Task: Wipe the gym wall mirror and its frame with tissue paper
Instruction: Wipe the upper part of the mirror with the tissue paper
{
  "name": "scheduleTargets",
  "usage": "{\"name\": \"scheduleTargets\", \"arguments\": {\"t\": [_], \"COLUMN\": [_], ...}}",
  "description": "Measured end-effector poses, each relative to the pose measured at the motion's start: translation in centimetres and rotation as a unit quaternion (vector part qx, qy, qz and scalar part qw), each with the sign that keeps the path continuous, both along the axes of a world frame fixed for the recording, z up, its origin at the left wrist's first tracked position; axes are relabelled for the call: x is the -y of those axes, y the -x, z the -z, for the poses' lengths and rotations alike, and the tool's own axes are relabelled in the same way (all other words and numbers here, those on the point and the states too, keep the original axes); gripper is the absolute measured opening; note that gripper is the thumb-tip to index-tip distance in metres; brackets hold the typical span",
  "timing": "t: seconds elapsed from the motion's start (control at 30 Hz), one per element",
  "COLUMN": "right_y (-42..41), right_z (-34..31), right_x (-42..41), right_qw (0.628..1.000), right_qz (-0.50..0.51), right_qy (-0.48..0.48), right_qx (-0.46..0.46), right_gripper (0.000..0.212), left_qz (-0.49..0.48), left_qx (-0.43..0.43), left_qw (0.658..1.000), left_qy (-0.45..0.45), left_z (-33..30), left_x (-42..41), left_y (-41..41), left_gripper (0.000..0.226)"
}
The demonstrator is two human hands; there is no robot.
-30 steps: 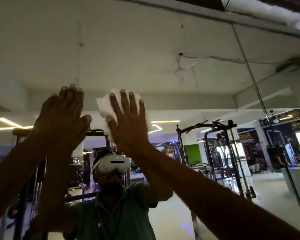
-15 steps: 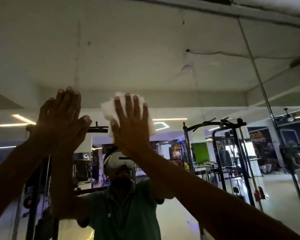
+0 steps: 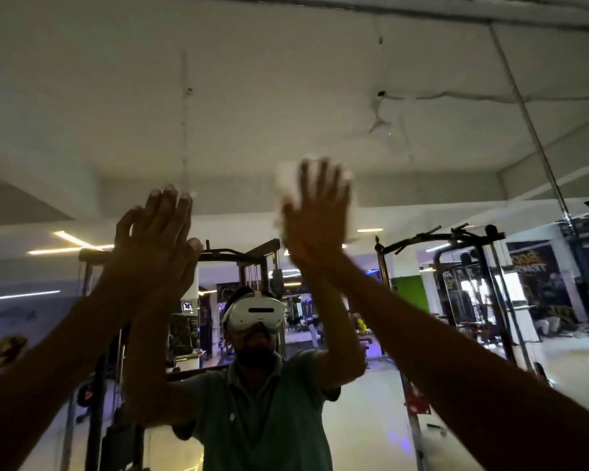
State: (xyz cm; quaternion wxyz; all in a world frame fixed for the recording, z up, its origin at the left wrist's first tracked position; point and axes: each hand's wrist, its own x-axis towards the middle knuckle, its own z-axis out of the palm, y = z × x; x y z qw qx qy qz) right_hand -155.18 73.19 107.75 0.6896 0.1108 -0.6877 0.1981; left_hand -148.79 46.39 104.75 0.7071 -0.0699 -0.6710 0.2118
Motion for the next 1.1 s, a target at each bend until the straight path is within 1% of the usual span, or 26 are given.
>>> {"name": "scheduleTargets", "arguments": {"t": [0.03,0.1,0.17,0.2,0.23,0.27,0.3,0.33,0.37,0.4,0.43,0.47,0.5,0.53,0.57,0.63,0.67,0.7,0.73,0.8,0.87,0.93,0.97,1.0,1.03,1.1], "right_y": [-0.9,-1.7,-1.3,-0.9,-0.5,0.1,0.5,0.8,1.0,1.1,0.9,0.2,-0.7,-1.7,-2.7,-3.4,-3.5,-3.2,-2.5,-1.2,-0.1,0.5,0.3,-0.3,-1.3,-2.6], "right_z": [1.1,2.5,2.1,1.1,-0.2,-1.7,-3.3,-4.7,-5.8,-6.8,-7.4,-7.4,-6.9,-5.8,-4.0,-0.1,0.5,0.1,-1.1,-4.3,-7.4,-9.2,-9.3,-8.7,-7.2,-2.1], "right_x": [3.0,6.5,6.2,4.9,3.2,1.0,-1.2,-3.4,-4.9,-5.1,-4.1,-1.6,1.7,5.1,8.7,13.2,13.2,12.0,10.1,5.5,0.9,0.4,1.8,3.8,6.1,10.1], "right_qw": [0.998,0.982,0.96,0.953,0.953,0.965,0.982,0.995,0.999,0.992,0.983,0.978,0.983,0.994,1.0,0.982,0.968,0.96,0.962,0.982,0.998,0.991,0.983,0.98,0.987,0.999], "right_qz": [-0.006,-0.014,-0.006,0.001,0.011,0.016,0.022,0.031,0.032,0.027,0.014,0.008,0.007,-0.001,-0.008,-0.014,-0.017,-0.016,0.0,0.035,0.055,0.033,0.024,0.023,0.017,0.016], "right_qy": [-0.067,-0.185,-0.271,-0.295,-0.294,-0.256,-0.186,-0.09,0.015,0.11,0.172,0.195,0.173,0.104,0.006,-0.185,-0.244,-0.271,-0.263,-0.175,-0.024,0.128,0.18,0.195,0.158,-0.026], "right_qx": [-0.018,-0.042,-0.069,-0.076,-0.071,-0.053,-0.026,0.008,0.036,0.056,0.069,0.071,0.061,0.036,0.007,-0.044,-0.06,-0.072,-0.077,-0.059,-0.014,0.031,0.03,0.016,0.001,-0.009], "right_gripper": [0.074,0.072,0.068,0.066,0.066,0.069,0.075,0.084,0.09,0.092,0.09,0.088,0.088,0.087,0.082,0.07,0.068,0.067,0.067,0.073,0.085,0.089,0.088,0.087,0.086,0.079], "left_qz": [0.009,-0.011,0.001,0.023,0.049,0.073,0.089,0.095,0.092,0.08,0.062,0.048,0.04,0.034,0.031,0.031,0.032,0.034,0.034,0.036,0.027,0.015,0.017,0.021,0.025,0.022], "left_qx": [-0.022,-0.041,-0.03,-0.027,-0.025,-0.021,-0.026,-0.032,-0.034,-0.027,-0.021,-0.016,-0.013,-0.009,-0.005,-0.005,-0.003,-0.002,-0.002,0.004,0.009,0.011,0.014,0.019,0.025,0.027], "left_qw": [1.0,0.999,0.999,0.999,0.998,0.996,0.995,0.994,0.995,0.996,0.998,0.999,0.999,0.999,0.999,0.999,0.999,0.999,0.999,0.999,0.999,0.999,0.999,0.999,0.999,0.999], "left_qy": [0.0,0.007,-0.01,-0.031,-0.044,-0.047,-0.039,-0.032,-0.027,-0.026,-0.023,-0.021,-0.017,-0.018,-0.017,-0.012,-0.007,-0.004,-0.001,0.011,0.031,0.045,0.041,0.034,0.025,0.017], "left_z": [-0.2,-1.6,-3.6,-4.3,-4.9,-5.2,-5.2,-4.9,-4.9,-5.1,-5.3,-5.5,-5.6,-5.6,-5.7,-5.5,-5.5,-5.5,-5.6,-5.8,-6.0,-6.4,-6.5,-6.6,-6.6,-6.5], "left_x": [0.3,1.6,3.1,3.6,3.8,3.7,3.7,3.8,4.2,4.7,5.0,5.3,5.5,5.6,5.7,5.7,5.7,5.7,6.0,6.7,7.4,8.0,8.0,8.0,7.9,8.0], "left_y": [0.1,-0.4,-1.5,-2.1,-2.1,-2.3,-2.3,-2.1,-1.9,-1.9,-1.9,-2.0,-1.9,-1.9,-1.8,-2.1,-2.2,-2.5,-2.6,-2.8,-3.0,-2.6,-2.3,-1.8,-1.4,-1.0], "left_gripper": [0.067,0.065,0.068,0.07,0.072,0.074,0.076,0.076,0.077,0.077,0.077,0.076,0.076,0.077,0.078,0.08,0.08,0.079,0.077,0.075,0.074,0.073,0.072,0.071,0.07,0.07]}}
